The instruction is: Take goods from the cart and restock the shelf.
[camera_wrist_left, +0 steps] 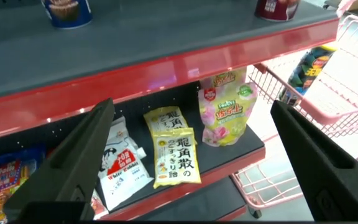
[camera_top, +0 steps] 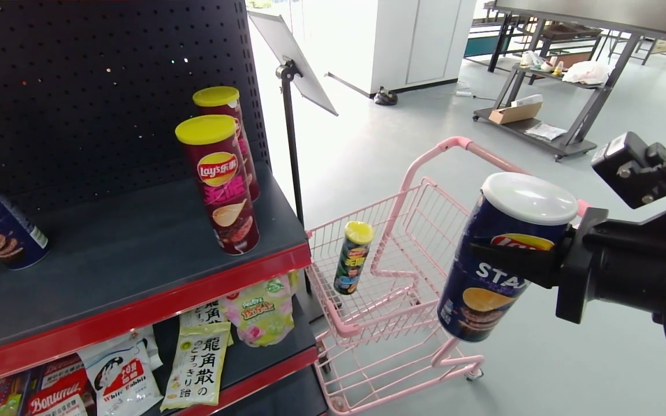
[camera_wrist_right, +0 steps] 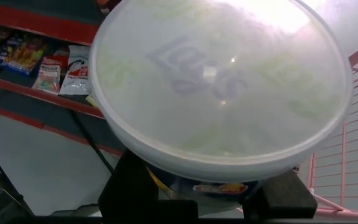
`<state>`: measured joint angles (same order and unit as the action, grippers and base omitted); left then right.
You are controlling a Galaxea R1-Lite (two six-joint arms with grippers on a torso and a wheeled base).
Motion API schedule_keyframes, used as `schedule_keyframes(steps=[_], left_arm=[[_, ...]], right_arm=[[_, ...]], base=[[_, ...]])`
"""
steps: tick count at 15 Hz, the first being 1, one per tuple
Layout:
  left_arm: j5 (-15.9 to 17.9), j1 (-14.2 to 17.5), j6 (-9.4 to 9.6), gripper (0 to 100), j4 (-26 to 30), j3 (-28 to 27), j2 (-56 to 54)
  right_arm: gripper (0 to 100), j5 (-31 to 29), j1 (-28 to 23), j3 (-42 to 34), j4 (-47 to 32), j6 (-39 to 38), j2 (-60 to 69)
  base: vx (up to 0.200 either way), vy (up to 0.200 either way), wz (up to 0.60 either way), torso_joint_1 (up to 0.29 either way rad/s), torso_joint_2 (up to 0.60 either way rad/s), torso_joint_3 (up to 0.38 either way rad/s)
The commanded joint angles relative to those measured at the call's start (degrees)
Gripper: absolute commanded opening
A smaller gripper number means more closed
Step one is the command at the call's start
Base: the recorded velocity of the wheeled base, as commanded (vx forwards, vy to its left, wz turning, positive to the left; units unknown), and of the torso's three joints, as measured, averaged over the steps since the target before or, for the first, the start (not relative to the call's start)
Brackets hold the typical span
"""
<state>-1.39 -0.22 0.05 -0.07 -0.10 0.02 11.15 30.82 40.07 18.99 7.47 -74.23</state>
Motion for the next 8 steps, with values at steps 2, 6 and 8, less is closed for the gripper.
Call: schedule_keyframes(steps=[2, 6, 8], left_arm=[[0.0, 0.0, 0.04, 100, 0.0, 0.0, 0.1], [0.0, 0.0, 0.04, 100, 0.0, 0.0, 0.0], [0.0, 0.0, 0.04, 100, 0.0, 0.0, 0.0]], right_arm=[[0, -0.1, 0.1, 0.4, 0.0, 0.0, -1.0], [0, -0.3, 0.0, -0.2, 0.1, 0.0, -0.7], [0, -0.3, -0.1, -0.3, 0.1, 0.0, -0.7]], base=[[0.000, 0.000, 0.00, 0.161, -0.39, -0.232], [0.000, 0.000, 0.00, 0.101, -0.26, -0.146], [0.000, 0.000, 0.00, 0.000, 0.00, 0.000]])
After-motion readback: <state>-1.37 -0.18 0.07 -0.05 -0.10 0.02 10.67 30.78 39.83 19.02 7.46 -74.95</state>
